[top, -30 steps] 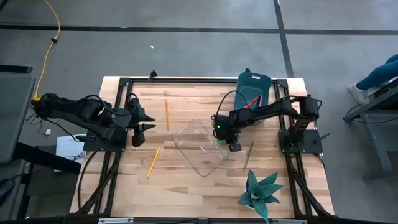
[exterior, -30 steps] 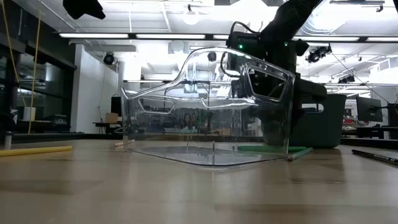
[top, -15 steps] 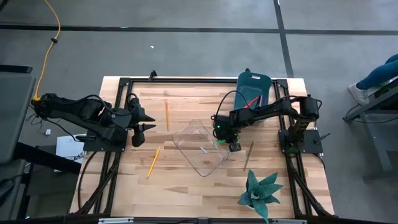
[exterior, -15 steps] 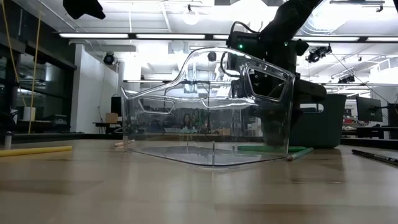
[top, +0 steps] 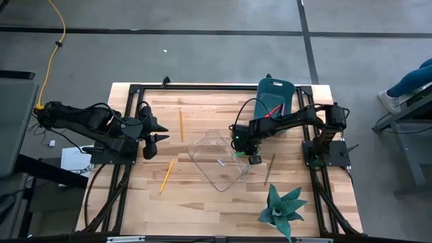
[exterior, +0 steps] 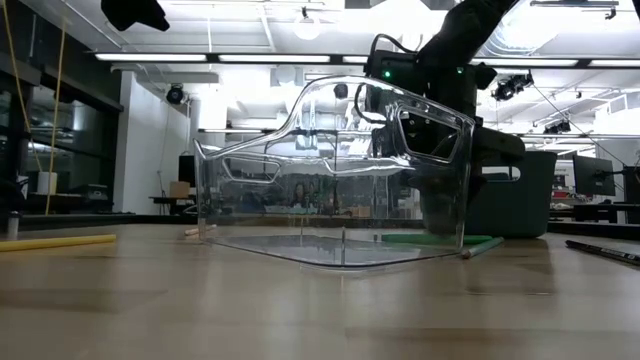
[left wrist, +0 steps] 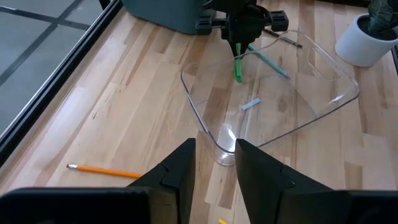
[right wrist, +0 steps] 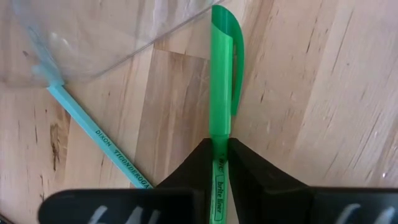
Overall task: Sort pens & pencils
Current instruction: Put the green pen into the blue bin
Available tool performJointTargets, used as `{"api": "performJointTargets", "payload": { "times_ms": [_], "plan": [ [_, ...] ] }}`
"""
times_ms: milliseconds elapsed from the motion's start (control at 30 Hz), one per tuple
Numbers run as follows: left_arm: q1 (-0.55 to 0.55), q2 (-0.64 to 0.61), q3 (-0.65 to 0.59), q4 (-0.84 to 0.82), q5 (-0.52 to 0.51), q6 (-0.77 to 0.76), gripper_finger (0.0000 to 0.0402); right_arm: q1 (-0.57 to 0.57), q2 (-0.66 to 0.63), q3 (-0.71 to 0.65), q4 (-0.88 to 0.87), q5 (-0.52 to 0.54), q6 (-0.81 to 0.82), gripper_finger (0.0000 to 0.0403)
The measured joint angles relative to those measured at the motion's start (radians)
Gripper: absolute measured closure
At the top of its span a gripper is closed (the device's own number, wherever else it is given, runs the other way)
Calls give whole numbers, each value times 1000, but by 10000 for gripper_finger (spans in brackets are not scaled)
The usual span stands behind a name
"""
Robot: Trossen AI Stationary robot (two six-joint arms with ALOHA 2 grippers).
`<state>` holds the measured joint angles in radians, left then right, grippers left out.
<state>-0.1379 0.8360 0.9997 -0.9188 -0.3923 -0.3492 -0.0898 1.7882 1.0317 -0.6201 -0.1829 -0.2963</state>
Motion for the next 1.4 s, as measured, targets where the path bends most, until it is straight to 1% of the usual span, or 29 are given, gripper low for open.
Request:
{"api": "performJointTargets", "payload": {
  "times_ms": [767,867,1100,1400],
  "plan": [
    [0,0,0,0,0,3,300,0,0,0,4,3,-19,375],
    [0,0,0,0,0,3,300,0,0,0,8,18,-19,375],
    [0,0,0,0,0,3,300,0,0,0,40,23,5,375],
    [0,0,0,0,0,3,300,0,0,0,31,22,11,375]
  ]
}}
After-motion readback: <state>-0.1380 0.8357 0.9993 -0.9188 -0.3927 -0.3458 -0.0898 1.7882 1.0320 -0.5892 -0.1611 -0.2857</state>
